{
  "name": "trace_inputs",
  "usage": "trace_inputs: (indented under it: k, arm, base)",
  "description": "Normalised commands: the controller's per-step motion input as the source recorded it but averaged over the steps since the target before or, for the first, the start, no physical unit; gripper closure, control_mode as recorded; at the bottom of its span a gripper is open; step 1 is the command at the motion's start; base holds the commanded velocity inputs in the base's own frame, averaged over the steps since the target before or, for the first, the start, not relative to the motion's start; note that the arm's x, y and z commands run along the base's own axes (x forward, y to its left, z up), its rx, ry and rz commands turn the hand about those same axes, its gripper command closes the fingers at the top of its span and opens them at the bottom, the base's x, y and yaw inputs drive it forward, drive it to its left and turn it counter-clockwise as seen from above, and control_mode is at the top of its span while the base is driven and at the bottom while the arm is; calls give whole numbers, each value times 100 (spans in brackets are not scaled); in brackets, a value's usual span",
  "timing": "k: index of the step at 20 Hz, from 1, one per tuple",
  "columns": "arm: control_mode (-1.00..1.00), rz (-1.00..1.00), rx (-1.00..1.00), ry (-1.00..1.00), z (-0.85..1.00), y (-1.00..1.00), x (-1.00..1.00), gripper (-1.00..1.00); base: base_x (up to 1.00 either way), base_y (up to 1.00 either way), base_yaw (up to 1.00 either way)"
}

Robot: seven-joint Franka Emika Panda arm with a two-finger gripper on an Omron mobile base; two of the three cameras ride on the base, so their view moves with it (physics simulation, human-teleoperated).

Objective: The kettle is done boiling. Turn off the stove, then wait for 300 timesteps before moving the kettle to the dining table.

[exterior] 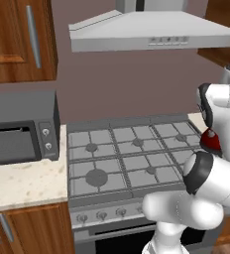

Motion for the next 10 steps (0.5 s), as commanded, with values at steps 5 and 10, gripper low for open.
trace_inputs:
  k: [5,10]
  arm:
    - [100,0,0,0,0,0,0,100]
    - [100,0,0,0,0,0,0,100]
  base:
    - [-67,0,-13]
    - [-61,-2,-18]
